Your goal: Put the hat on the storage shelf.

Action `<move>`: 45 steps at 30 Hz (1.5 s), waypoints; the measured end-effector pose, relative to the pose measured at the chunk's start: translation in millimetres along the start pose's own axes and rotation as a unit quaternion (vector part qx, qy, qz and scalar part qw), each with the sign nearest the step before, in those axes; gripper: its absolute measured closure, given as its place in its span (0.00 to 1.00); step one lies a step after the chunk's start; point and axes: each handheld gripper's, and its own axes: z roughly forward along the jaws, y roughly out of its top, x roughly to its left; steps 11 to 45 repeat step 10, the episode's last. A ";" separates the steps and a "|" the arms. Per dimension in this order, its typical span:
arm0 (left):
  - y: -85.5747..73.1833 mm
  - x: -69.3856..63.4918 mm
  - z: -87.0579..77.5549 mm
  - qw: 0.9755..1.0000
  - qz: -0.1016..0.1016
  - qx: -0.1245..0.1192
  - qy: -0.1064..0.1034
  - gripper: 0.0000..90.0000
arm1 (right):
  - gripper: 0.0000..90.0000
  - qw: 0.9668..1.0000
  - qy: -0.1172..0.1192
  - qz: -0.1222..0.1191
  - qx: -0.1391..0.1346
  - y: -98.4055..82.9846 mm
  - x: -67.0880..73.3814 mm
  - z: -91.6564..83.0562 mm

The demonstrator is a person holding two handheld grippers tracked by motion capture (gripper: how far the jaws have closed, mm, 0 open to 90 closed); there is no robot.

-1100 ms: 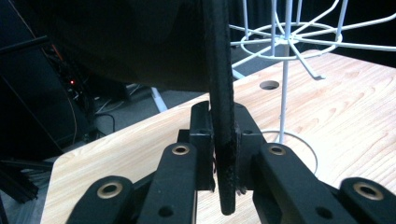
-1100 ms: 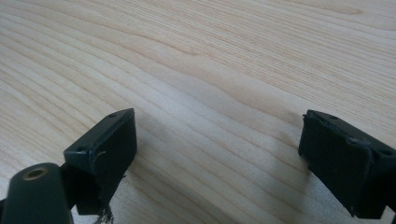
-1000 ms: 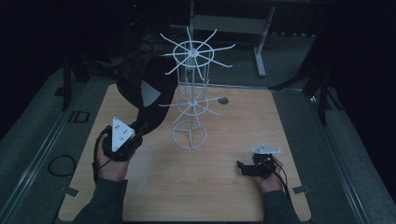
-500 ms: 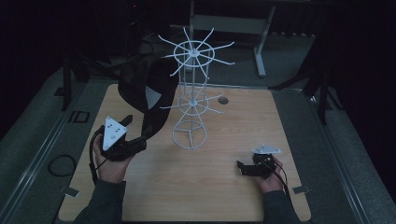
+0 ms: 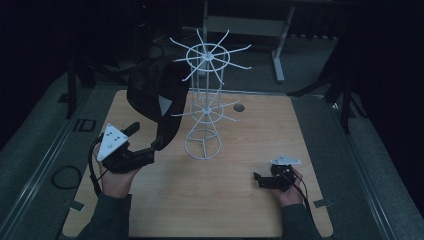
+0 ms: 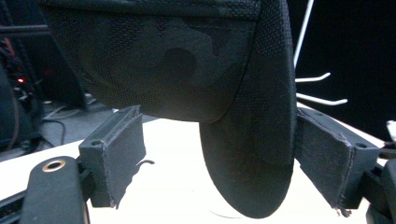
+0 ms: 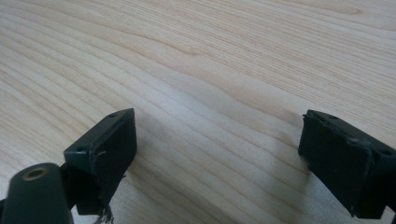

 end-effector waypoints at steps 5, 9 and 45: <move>2.2 -0.2 -1.8 1.000 -0.012 0.000 -0.015 0.23 | 0.13 1.000 0.000 0.000 0.000 0.0 0.0 0.0; 3.3 -2.2 -2.5 1.000 -0.014 0.004 -0.018 0.23 | 0.13 1.000 0.000 0.000 0.000 0.0 0.0 0.0; 3.5 -2.9 -2.8 1.000 -0.014 0.004 -0.017 0.23 | 0.13 1.000 0.000 0.000 0.000 0.0 0.0 0.0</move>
